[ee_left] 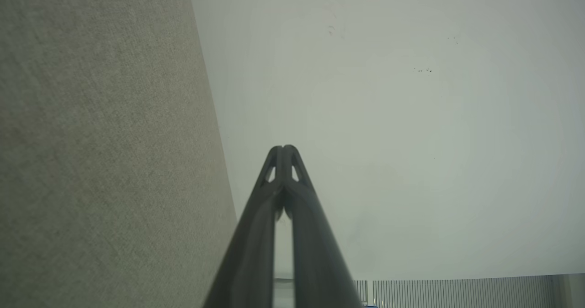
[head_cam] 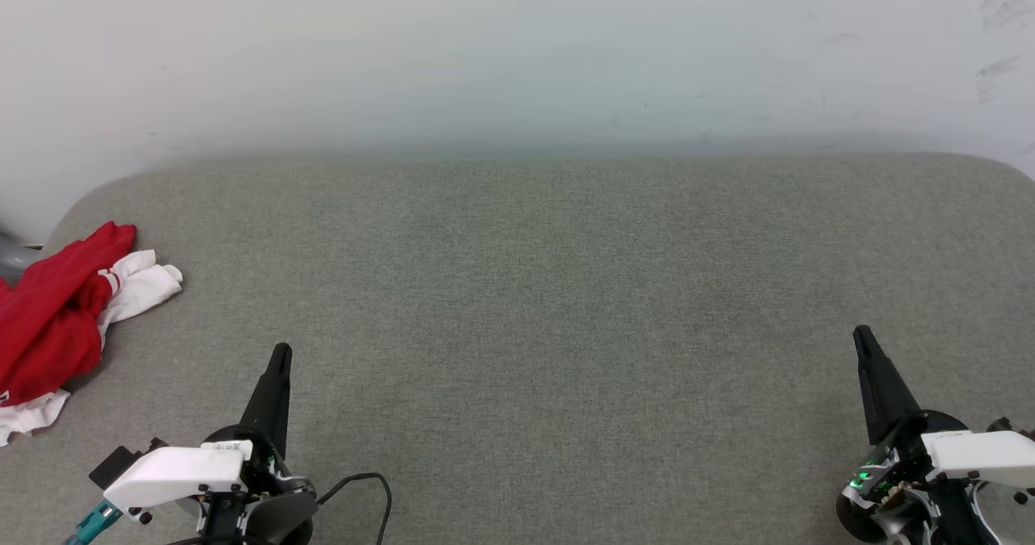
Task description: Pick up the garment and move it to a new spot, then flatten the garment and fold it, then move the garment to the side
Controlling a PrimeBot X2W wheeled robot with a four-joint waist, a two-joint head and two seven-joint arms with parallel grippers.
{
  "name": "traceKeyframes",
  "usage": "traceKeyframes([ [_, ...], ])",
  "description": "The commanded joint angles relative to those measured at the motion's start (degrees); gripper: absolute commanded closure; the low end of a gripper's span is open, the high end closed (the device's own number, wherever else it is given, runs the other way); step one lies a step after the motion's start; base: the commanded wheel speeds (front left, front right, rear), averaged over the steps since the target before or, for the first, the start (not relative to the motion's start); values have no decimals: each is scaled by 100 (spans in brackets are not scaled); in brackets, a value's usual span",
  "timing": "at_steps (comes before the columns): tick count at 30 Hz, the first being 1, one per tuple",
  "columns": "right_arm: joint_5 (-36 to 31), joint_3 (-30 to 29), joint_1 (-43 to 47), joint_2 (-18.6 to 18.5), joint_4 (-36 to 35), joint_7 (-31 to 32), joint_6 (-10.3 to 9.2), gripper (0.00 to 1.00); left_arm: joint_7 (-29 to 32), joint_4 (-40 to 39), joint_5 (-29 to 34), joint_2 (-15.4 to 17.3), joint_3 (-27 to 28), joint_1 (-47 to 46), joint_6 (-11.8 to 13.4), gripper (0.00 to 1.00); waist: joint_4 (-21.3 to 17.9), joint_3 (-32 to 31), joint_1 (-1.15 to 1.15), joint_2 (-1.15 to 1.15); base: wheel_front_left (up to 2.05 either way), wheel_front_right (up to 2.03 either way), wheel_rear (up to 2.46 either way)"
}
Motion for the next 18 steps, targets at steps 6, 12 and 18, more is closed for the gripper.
traceKeyframes([
  [6, -34, -4, -67, 16, 6, 6, -2, 100, 11, 1, 2, -3, 5, -41, -12, 100, 0, 0, 0, 0, 0, 0, 0],
  [12, -33, -3, -67, 16, 6, 5, -2, 100, 11, 1, 2, -3, 4, -41, -12, 100, 0, 0, 0, 0, 0, 0, 0],
  [18, -32, -2, -67, 16, 6, 4, -2, 100, 11, 1, 2, -3, 5, -41, -12, 100, 0, 0, 0, 0, 0, 0, 0],
])
